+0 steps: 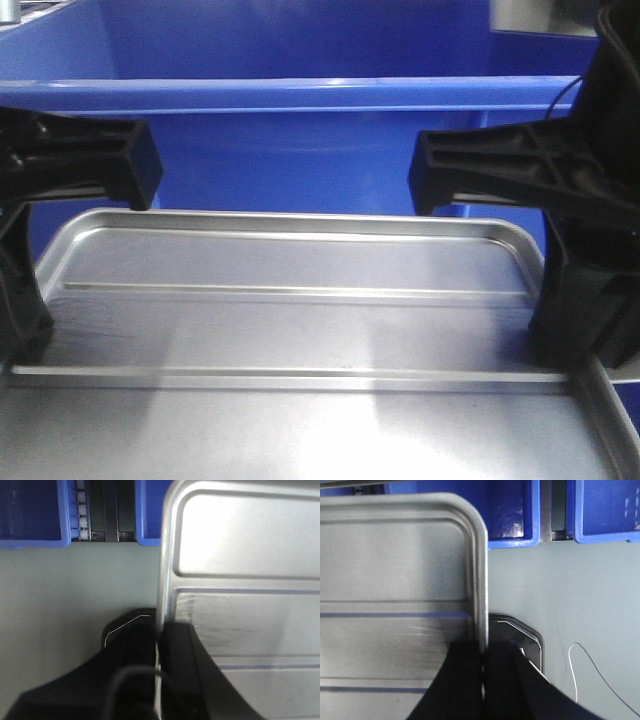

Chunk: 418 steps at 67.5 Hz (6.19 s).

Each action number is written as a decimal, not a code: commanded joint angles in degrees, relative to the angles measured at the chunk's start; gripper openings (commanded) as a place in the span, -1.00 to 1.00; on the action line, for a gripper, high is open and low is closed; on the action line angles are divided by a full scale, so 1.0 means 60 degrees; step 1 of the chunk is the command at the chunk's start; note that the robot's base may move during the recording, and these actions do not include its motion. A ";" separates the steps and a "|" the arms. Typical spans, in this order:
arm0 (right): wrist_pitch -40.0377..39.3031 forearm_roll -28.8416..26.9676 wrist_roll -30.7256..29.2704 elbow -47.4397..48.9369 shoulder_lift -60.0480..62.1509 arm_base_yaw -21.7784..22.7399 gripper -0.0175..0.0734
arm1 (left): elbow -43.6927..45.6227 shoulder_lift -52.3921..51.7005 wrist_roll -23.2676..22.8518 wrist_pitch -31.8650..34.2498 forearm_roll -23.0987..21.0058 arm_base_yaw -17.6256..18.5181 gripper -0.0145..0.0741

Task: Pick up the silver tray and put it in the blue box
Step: 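Hold the tray level in both grippers while the base drives to the blue bin, then extend both arms forward, carrying the tray over the blue bin, then lower the tray into the blue bin and open both grippers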

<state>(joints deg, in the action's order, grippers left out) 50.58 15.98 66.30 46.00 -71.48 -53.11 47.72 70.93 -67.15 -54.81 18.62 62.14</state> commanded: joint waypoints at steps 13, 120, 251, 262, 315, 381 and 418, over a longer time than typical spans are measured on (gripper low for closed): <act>-0.0047 0.0354 -0.0013 0.0216 0.0279 0.0008 -0.50 | 0.0229 -0.0262 -0.0100 -0.0041 0.0251 0.0065 -0.69; -0.0298 0.0354 -0.0013 0.0216 0.0279 0.0008 -0.50 | 0.0229 -0.0262 -0.0100 -0.0140 0.0268 0.0065 -0.69; 0.0266 -0.0800 -0.4804 0.8182 -0.3137 0.3621 -0.50 | 0.7733 0.3219 0.4519 0.1324 -0.0616 -0.3405 -0.69; 0.0045 -0.0800 -0.4804 0.8186 -0.3532 0.3763 -0.50 | 0.7733 0.3578 0.4519 0.1317 -0.0494 -0.3698 -0.69; 0.0407 -0.0800 -0.4804 0.8186 -0.3671 0.3786 -0.40 | 0.7733 0.3704 0.4501 0.0889 -0.0261 -0.3716 -0.69; 0.0495 -0.0758 -0.4804 0.8186 -0.3671 0.4290 0.04 | 0.7794 0.3704 0.4382 0.0083 0.0262 -0.4219 -0.17; 0.0064 -0.0727 -0.5381 0.8186 -0.3649 0.4261 -0.50 | 0.7794 0.3635 0.4382 -0.0109 0.0263 -0.4228 -0.70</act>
<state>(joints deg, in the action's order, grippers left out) 54.80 10.37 36.76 92.78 -96.16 -27.71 92.25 95.49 -40.20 -55.87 19.40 36.89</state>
